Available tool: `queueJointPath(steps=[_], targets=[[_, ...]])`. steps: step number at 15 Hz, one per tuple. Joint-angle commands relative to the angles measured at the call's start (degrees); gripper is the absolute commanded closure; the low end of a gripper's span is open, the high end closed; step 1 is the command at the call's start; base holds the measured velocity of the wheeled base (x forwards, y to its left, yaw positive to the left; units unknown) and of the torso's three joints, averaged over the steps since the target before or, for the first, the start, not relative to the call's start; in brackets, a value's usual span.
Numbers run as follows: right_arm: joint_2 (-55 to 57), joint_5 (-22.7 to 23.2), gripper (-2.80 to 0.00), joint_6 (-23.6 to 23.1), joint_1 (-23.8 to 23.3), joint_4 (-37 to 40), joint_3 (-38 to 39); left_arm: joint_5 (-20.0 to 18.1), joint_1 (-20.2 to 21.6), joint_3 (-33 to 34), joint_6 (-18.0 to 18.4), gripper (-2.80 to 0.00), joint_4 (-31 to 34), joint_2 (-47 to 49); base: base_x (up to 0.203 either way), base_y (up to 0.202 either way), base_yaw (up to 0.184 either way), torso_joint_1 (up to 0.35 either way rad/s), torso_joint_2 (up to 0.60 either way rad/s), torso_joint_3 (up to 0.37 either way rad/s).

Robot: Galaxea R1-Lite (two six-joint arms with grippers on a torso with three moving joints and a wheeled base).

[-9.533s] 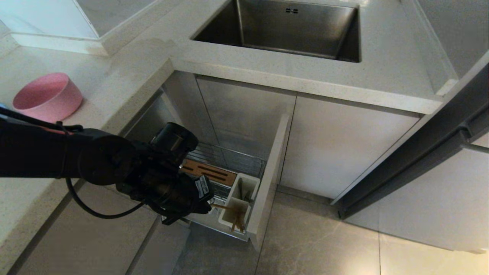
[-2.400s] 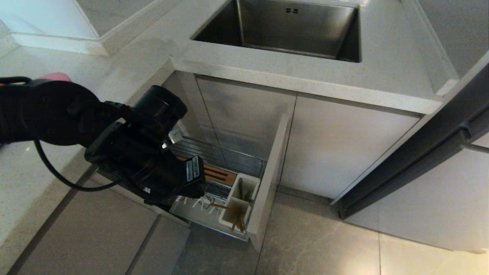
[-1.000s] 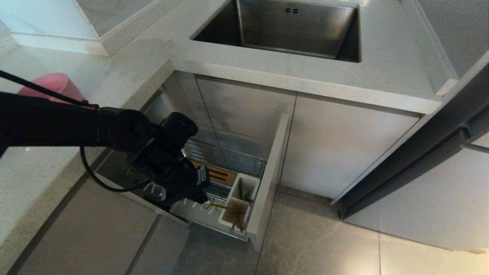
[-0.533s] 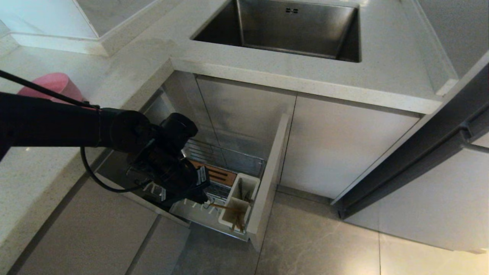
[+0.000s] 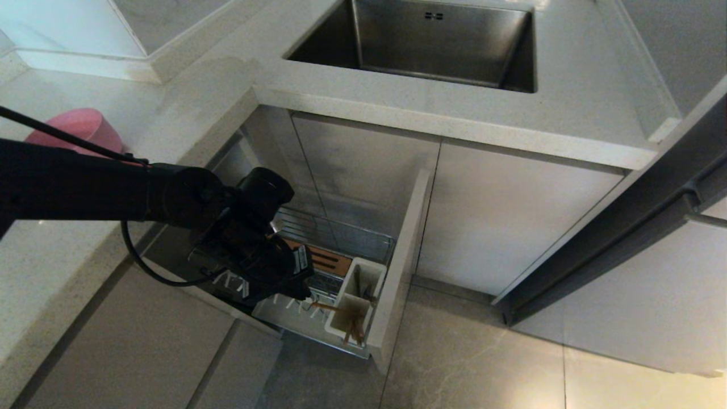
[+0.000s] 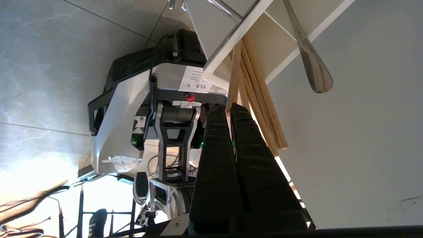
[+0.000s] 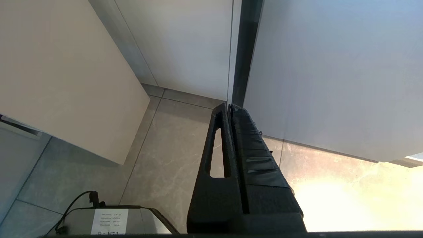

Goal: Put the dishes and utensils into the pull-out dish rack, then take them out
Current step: Close the cupboard

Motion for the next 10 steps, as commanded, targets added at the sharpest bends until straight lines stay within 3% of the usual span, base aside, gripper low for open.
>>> queueJointPath(steps=[1, 2, 3, 4, 10], targets=[[0.0, 0.0, 0.0, 0.0, 0.0, 0.0, 0.0, -0.1, 0.0, 0.0, -0.3, 0.0, 0.2, -0.1, 0.0, 0.0, 0.0, 0.0, 0.0, 0.0], [0.0, 0.0, 0.0, 0.0, 0.0, 0.0, 0.0, -0.1, 0.0, 0.0, -0.3, 0.0, 0.1, 0.1, 0.0, 0.0, 0.0, 0.0, 0.0, 0.0], [0.0, 0.0, 0.0, 0.0, 0.0, 0.0, 0.0, -0.1, 0.0, 0.4, -0.1, -2.3, -0.9, 0.2, 0.0, 0.0, 0.0, 0.0, 0.0, 0.0], [0.0, 0.0, 0.0, 0.0, 0.0, 0.0, 0.0, 0.0, 0.0, 1.1, -0.1, -2.8, -2.6, 0.1, 0.0, 0.0, 0.0, 0.0, 0.0, 0.0], [0.0, 0.0, 0.0, 0.0, 0.0, 0.0, 0.0, 0.2, 0.1, 1.3, -0.4, -2.8, -6.9, 2.0, 0.0, 0.0, 0.0, 0.0, 0.0, 0.0]])
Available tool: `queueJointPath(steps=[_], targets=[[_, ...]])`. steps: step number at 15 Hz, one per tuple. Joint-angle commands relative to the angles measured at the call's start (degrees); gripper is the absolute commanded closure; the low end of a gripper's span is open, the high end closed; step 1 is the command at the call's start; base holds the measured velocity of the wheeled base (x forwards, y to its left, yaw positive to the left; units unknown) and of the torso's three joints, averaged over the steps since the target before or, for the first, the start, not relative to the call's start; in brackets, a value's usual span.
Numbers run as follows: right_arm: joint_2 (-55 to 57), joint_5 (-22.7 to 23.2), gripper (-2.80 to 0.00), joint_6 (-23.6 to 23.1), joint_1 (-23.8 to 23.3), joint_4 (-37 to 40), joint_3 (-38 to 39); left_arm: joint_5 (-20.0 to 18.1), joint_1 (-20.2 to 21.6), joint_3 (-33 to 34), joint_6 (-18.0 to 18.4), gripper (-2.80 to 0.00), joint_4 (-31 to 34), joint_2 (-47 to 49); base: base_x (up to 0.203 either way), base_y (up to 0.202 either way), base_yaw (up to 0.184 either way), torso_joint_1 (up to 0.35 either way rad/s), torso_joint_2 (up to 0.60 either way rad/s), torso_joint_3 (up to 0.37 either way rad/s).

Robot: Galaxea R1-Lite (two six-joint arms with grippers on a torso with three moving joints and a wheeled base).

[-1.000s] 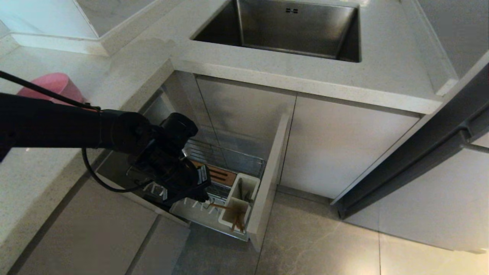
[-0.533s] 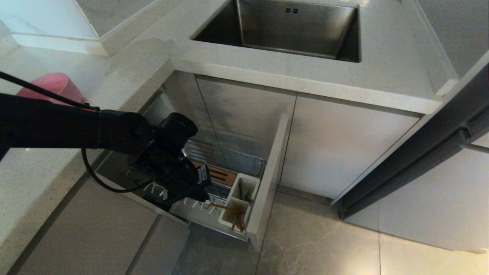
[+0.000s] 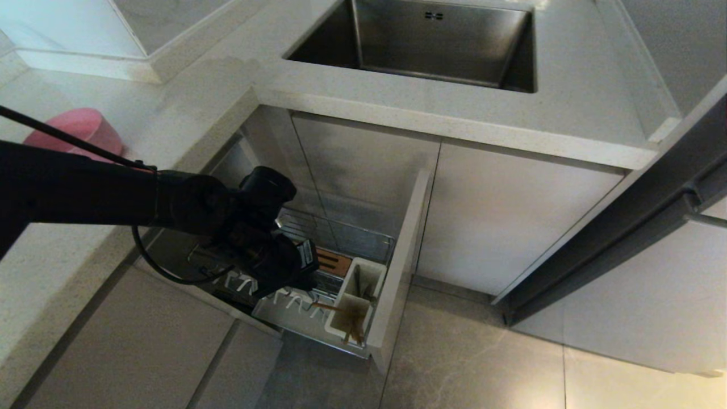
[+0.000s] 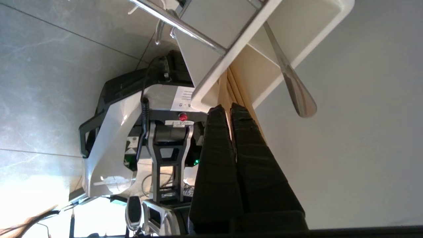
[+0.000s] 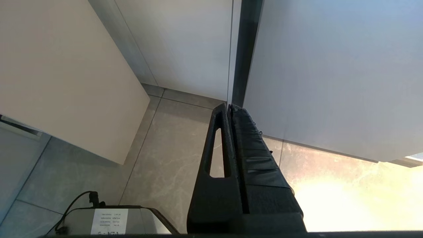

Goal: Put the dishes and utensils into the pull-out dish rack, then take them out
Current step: Close the cupboard

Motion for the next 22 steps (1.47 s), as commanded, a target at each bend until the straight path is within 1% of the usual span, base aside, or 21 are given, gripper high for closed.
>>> queueJointPath(steps=[1, 8, 16, 22], targets=[[0.0, 0.0, 0.0, 0.0, 0.0, 0.0, 0.0, 0.0, 0.0, 0.0, -0.2, -2.8, -0.7, 1.3, 0.0, 0.0, 0.0, 0.0, 0.0, 0.0], [0.0, 0.0, 0.0, 0.0, 0.0, 0.0, 0.0, 0.0, -0.1, 0.8, -0.4, -2.8, -3.1, 2.6, 0.0, 0.0, 0.0, 0.0, 0.0, 0.0], [0.0, 0.0, 0.0, 0.0, 0.0, 0.0, 0.0, -0.1, -0.9, 1.4, -0.5, -2.8, -3.1, 2.1, 0.0, 0.0, 0.0, 0.0, 0.0, 0.0], [0.0, 0.0, 0.0, 0.0, 0.0, 0.0, 0.0, -0.6, -2.5, 1.5, -2.3, -2.8, -1.7, 2.0, 0.0, 0.0, 0.0, 0.0, 0.0, 0.0]])
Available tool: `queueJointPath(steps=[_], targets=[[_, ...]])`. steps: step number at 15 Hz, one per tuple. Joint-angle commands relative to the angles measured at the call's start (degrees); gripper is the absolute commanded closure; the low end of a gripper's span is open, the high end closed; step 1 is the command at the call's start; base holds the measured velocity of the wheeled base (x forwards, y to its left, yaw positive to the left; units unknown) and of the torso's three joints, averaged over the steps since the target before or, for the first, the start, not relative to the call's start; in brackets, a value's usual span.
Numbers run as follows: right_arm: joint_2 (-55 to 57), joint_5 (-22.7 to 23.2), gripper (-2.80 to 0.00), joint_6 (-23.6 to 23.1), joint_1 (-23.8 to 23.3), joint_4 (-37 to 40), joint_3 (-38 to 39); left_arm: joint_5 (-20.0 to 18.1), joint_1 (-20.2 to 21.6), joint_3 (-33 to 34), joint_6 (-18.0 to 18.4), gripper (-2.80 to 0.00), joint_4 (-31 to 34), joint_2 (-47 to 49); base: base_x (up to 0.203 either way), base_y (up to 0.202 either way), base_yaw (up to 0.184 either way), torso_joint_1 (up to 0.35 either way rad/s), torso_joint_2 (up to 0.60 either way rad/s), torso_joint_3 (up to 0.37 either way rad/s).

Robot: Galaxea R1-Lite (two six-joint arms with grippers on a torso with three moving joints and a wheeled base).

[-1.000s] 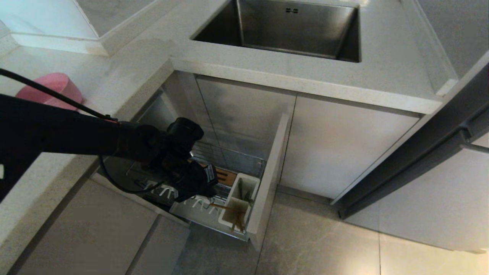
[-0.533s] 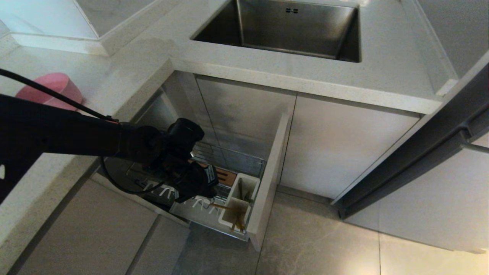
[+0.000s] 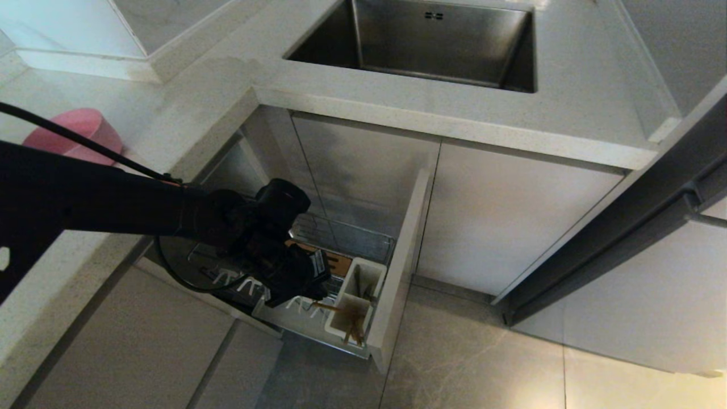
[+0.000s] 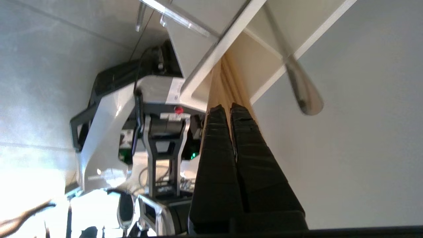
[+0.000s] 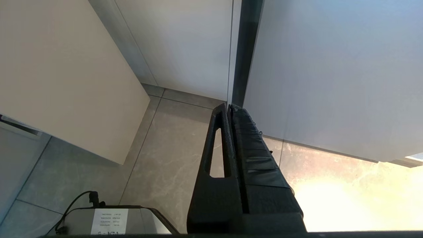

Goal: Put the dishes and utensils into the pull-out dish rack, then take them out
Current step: Close the cupboard

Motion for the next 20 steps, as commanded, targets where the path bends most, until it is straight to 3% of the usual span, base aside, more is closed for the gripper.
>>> queueJointPath(steps=[1, 20], targets=[[0.0, 0.0, 0.0, 0.0, 0.0, 0.0, 0.0, -0.1, -0.6, 0.0, -0.8, -2.8, 0.9, 0.1, 0.0, 0.0, 0.0, 0.0, 0.0, 0.0], [0.0, 0.0, 0.0, 0.0, 0.0, 0.0, 0.0, 1.6, -1.5, 1.1, -0.3, -2.8, 1.1, -0.9, 0.0, 0.0, 0.0, 0.0, 0.0, 0.0]])
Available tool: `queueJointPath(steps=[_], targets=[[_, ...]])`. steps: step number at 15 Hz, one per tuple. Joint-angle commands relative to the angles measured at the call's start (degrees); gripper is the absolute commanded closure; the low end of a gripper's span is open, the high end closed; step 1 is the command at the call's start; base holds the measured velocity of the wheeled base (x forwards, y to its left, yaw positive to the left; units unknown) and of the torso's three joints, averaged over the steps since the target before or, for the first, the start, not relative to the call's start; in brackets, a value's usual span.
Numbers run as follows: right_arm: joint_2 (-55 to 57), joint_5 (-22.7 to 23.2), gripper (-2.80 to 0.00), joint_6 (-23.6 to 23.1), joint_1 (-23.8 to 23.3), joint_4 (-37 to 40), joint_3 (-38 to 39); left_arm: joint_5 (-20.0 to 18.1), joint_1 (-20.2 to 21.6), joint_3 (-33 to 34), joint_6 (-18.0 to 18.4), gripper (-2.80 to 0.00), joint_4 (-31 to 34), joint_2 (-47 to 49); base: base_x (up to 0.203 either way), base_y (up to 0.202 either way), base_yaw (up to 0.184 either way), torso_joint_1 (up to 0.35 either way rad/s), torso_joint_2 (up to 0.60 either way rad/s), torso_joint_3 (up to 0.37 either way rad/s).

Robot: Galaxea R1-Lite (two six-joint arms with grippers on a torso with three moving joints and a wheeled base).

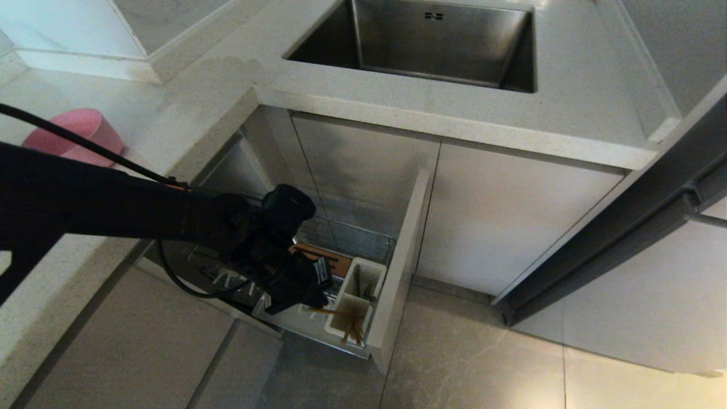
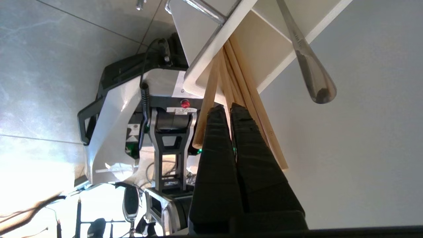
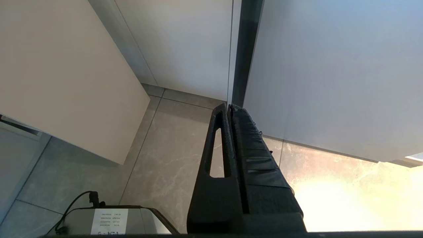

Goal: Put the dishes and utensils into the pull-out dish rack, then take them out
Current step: Close the cupboard

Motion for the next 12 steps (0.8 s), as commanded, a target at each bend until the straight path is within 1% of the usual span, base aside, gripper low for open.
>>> queueJointPath(steps=[1, 4, 9, 12], targets=[[0.0, 0.0, 0.0, 0.0, 0.0, 0.0, 0.0, 0.1, 0.0, -0.1, -0.2, -2.8, 0.2, -0.7, 0.0, 0.0, 0.0, 0.0, 0.0, 0.0], [0.0, 0.0, 0.0, 0.0, 0.0, 0.0, 0.0, 1.3, 0.0, 0.1, -0.2, -2.8, 0.0, -1.0, 0.0, 0.0, 0.0, 0.0, 0.0, 0.0], [0.0, 0.0, 0.0, 0.0, 0.0, 0.0, 0.0, 1.5, 0.0, 0.2, -0.1, -2.8, -0.4, -3.2, 0.0, 0.0, 0.0, 0.0, 0.0, 0.0], [0.0, 0.0, 0.0, 0.0, 0.0, 0.0, 0.0, 3.1, 0.0, 1.2, 0.5, -2.8, -1.2, -5.0, 0.0, 0.0, 0.0, 0.0, 0.0, 0.0]])
